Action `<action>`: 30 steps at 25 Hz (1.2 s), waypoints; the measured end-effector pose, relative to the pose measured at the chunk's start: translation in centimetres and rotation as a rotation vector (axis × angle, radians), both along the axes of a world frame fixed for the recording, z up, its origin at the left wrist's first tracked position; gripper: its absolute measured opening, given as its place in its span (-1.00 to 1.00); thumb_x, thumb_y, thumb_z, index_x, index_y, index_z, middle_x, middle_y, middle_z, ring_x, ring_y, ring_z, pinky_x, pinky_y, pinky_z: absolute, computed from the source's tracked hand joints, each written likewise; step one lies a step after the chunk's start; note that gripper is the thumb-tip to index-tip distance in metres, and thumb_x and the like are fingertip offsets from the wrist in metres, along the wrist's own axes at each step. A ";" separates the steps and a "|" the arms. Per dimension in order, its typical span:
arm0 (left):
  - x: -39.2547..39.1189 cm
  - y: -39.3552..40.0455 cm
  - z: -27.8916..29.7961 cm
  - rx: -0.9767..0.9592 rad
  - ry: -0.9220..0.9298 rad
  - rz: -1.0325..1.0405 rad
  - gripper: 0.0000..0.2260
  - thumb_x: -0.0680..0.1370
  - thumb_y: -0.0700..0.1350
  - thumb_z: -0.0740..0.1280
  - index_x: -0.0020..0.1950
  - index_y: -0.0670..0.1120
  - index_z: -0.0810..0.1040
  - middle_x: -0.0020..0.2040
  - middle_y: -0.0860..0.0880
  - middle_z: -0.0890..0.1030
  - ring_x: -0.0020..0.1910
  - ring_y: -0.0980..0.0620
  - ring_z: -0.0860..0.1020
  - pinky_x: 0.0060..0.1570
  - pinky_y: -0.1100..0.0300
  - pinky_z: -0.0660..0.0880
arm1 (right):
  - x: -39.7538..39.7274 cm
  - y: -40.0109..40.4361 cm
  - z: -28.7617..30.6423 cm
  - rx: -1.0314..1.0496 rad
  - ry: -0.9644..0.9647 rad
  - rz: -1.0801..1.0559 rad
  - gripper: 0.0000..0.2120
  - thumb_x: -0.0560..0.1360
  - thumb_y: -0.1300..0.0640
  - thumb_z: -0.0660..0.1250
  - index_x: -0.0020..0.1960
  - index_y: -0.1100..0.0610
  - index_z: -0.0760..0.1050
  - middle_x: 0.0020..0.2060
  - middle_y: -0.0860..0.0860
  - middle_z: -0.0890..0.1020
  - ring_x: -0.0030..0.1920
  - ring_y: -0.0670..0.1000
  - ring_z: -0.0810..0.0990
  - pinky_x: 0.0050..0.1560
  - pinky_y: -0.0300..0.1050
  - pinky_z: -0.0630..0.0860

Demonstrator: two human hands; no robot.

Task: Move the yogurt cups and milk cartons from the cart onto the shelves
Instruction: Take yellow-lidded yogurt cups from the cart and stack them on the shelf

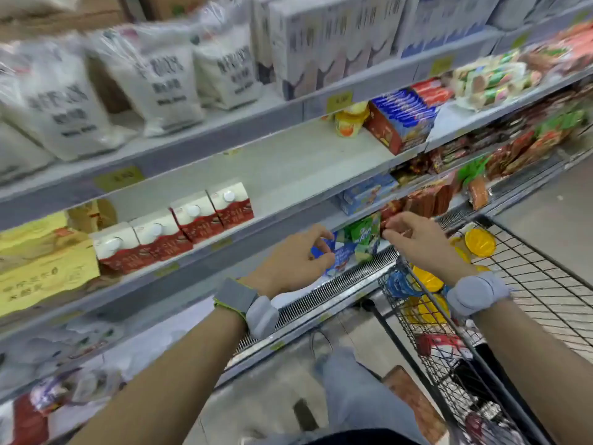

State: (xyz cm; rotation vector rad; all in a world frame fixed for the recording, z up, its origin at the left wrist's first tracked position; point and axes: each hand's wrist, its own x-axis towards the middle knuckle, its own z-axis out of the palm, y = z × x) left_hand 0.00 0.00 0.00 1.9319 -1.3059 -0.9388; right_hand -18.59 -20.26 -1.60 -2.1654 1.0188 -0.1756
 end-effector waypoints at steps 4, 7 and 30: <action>-2.3 -6.5 -6.0 0.142 0.053 0.012 -0.73 0.62 0.03 0.31 0.31 0.03 0.49 0.05 0.15 0.60 -0.18 0.07 0.57 0.07 0.05 0.52 | -1.9 -6.5 -8.8 -0.014 0.125 -0.129 -0.86 0.57 0.08 0.34 0.03 0.15 0.58 -0.15 0.05 0.64 -0.13 0.08 0.59 -0.11 -0.03 0.53; -4.6 -9.7 -11.4 0.234 0.090 -0.036 -0.72 0.61 0.02 0.31 0.29 0.00 0.51 0.06 0.11 0.60 -0.17 0.14 0.51 0.08 0.07 0.50 | -4.5 -9.7 -16.2 -0.170 0.337 -0.072 -0.71 0.55 0.02 0.24 0.09 0.19 0.58 -0.02 0.19 0.64 -0.01 0.25 0.55 0.05 0.13 0.50; -15.1 -20.0 -30.3 -0.256 -0.045 0.131 -0.76 0.65 -0.05 0.20 0.29 -0.01 0.53 0.16 0.02 0.61 0.06 0.04 0.58 0.15 -0.01 0.53 | -11.3 -11.7 -30.5 -0.576 0.096 0.029 -0.61 0.57 -0.07 0.14 0.02 0.16 0.65 0.07 0.11 0.61 0.17 0.20 0.47 0.19 0.15 0.42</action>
